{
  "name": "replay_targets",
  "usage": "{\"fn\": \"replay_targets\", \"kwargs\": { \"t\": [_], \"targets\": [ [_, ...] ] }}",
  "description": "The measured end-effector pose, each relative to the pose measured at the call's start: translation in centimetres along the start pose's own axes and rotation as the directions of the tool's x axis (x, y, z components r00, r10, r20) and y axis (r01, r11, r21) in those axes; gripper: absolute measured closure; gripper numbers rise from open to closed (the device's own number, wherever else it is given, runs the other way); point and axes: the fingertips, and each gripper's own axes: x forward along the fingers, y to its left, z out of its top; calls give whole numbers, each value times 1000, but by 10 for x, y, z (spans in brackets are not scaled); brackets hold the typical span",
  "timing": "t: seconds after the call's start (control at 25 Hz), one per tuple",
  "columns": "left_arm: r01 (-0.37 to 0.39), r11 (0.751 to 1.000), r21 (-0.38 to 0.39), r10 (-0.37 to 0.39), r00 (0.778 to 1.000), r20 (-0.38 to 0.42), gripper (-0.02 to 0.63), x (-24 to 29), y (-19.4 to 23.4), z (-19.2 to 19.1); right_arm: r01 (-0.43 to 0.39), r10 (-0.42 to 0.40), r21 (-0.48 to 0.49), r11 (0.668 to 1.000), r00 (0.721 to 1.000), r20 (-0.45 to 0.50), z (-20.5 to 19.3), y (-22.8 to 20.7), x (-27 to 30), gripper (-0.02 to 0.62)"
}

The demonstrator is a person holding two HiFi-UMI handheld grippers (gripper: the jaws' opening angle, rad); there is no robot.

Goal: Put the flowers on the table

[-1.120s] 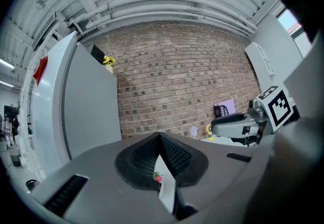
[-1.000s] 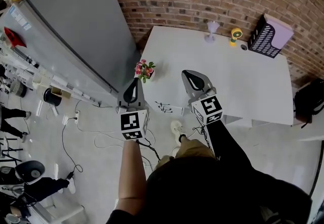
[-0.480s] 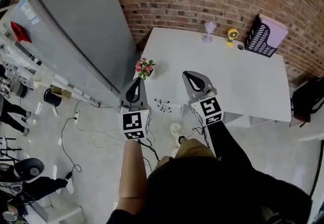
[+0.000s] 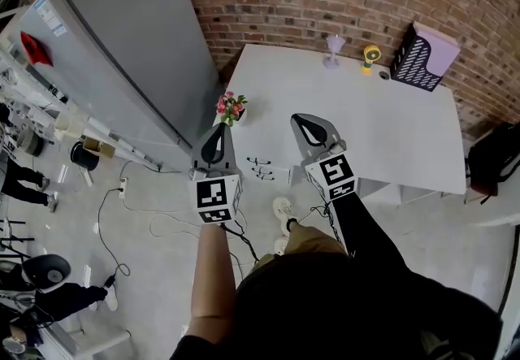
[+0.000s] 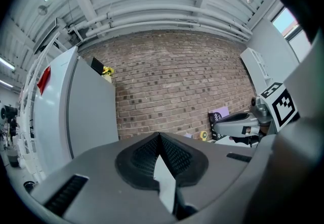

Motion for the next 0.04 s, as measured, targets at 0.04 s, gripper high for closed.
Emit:
{"fn": "replay_targets", "kwargs": {
  "t": [0.04],
  "targets": [
    [-2, 1000, -3, 2, 1000, 3, 598, 0, 0, 1, 0, 0, -1, 1000, 1000, 2, 1, 0, -1, 595]
  ]
}}
